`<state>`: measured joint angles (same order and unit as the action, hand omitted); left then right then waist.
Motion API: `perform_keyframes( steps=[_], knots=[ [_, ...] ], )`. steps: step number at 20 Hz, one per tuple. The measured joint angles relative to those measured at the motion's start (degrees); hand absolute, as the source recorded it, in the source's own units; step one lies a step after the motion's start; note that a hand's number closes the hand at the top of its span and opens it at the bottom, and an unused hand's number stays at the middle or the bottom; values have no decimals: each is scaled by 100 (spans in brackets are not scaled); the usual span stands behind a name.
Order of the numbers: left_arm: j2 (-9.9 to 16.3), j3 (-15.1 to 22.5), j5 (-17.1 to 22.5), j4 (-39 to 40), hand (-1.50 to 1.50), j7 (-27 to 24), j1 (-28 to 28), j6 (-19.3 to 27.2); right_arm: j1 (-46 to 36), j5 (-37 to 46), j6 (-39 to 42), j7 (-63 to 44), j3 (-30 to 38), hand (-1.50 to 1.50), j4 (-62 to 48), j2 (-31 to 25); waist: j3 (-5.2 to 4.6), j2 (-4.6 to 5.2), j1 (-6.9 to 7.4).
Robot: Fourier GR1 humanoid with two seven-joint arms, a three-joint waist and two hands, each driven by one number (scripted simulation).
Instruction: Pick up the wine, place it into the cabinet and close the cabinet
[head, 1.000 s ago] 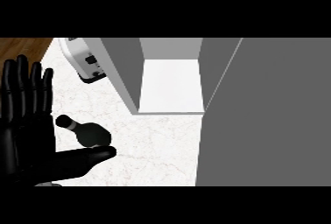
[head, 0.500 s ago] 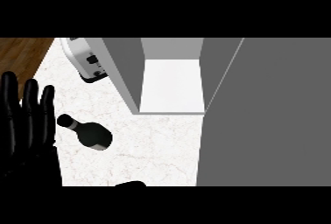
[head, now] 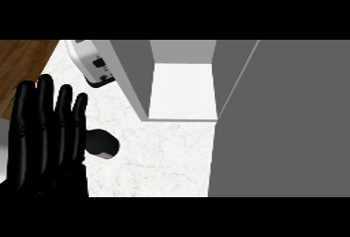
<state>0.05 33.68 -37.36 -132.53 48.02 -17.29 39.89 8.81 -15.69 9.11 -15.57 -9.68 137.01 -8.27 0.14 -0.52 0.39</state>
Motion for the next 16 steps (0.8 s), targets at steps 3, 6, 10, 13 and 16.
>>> perform_keyframes(
  steps=[3,6,10,13,16],
  knots=[
    [0,25,-337,-3,-150,498,-356,-103,-131,-6,-53,-116,37,-150,1,10,1,-6,14],
    [0,48,-680,-4,-150,892,-628,-196,-223,7,-151,-204,-27,-150,7,69,-1,-13,22],
    [2,151,-1216,-19,-150,1237,-886,-344,-371,38,-263,-339,-116,-150,8,103,-3,-22,42],
    [4,72,-1451,-54,-150,1419,-1028,-498,-459,58,-303,-429,-185,-150,16,103,-5,-16,32],
    [7,22,-1666,-87,-150,1692,-1294,-760,-582,91,-390,-509,-260,-150,14,129,-5,-18,37]
  ],
)
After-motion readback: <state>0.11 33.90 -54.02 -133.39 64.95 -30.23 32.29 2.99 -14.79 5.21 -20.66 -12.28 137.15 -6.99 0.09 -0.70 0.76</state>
